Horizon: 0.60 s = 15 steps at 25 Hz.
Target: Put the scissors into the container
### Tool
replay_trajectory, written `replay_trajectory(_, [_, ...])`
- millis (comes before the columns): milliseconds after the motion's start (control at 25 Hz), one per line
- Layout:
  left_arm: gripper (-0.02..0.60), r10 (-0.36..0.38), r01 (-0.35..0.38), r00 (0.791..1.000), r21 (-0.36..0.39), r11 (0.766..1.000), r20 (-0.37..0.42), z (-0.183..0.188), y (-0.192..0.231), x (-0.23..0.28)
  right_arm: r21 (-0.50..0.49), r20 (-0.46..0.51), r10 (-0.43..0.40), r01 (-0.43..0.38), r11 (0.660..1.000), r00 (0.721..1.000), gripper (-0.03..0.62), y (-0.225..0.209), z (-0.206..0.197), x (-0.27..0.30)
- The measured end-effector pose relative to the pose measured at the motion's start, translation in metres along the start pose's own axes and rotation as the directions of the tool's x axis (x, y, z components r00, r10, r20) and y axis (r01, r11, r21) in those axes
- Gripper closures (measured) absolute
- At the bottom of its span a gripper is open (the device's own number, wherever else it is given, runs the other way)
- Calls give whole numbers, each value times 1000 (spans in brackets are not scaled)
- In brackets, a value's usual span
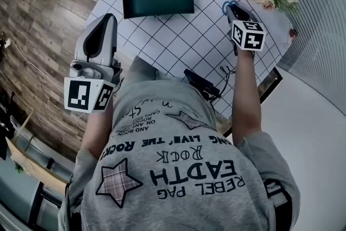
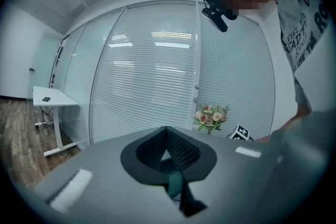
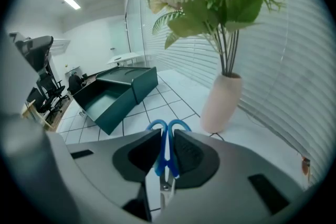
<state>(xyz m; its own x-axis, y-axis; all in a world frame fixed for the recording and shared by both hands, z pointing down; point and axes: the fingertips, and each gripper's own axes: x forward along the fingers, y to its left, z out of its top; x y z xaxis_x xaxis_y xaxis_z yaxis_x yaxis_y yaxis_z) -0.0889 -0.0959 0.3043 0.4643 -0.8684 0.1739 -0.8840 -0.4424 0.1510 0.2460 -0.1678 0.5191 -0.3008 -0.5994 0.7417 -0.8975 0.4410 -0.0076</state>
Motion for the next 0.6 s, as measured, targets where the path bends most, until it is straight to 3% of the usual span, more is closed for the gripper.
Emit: replay_trajectory(600, [572, -37, 36, 998, 26, 999, 56, 21, -6, -8, -6, 243, -27, 30, 1000, 970, 511, 15, 54, -62])
